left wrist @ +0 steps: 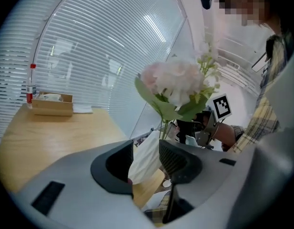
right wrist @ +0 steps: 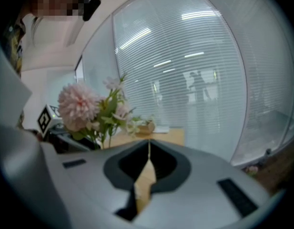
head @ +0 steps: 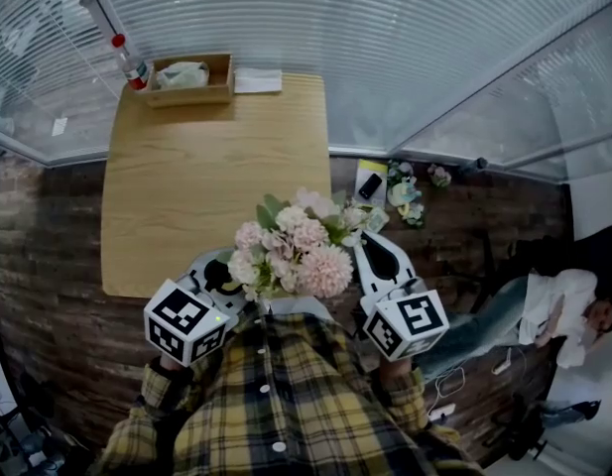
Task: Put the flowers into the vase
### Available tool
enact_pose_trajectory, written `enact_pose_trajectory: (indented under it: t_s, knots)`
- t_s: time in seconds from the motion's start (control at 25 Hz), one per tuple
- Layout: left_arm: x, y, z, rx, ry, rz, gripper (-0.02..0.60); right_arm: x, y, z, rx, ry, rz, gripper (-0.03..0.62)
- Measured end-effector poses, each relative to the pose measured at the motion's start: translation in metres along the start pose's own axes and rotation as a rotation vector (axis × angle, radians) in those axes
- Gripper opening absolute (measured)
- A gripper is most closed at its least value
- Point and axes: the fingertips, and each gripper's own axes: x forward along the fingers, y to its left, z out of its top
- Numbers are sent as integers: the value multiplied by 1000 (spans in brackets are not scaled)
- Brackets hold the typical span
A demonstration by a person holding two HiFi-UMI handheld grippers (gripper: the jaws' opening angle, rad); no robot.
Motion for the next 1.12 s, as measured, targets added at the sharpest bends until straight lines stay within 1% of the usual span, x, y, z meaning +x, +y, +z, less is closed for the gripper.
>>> enact_pose_trajectory:
  t_s: [0.16,0.28,0.4,0.52,0.6,0.64,0.92,1.12]
  knots:
    - [-14,18,5,-50,-54,43,172,-4,-5,-3,13,13,-8,14]
    - [-26,33,13,-72,-96,99,160,-8,-10,-3,18,21,-12,15]
    - [-37,47,24,-60,-132,165,98,-11,-16,-1,15,17,-21,14]
    - [-44,56,38,-46,-178,216,32,-14,-22,7,5,-2,-35,14]
    - [-49,60,50,-34,-213,241,11,-14,-23,14,-3,-17,-37,14]
    - [-51,61,57,-30,-231,250,11,-14,-24,18,-8,-24,-37,14]
    - [-60,53,106,-11,-343,247,10,-12,-20,50,-40,-81,-19,14]
    - [-60,44,128,6,-391,220,9,-11,-14,67,-63,-118,-1,14]
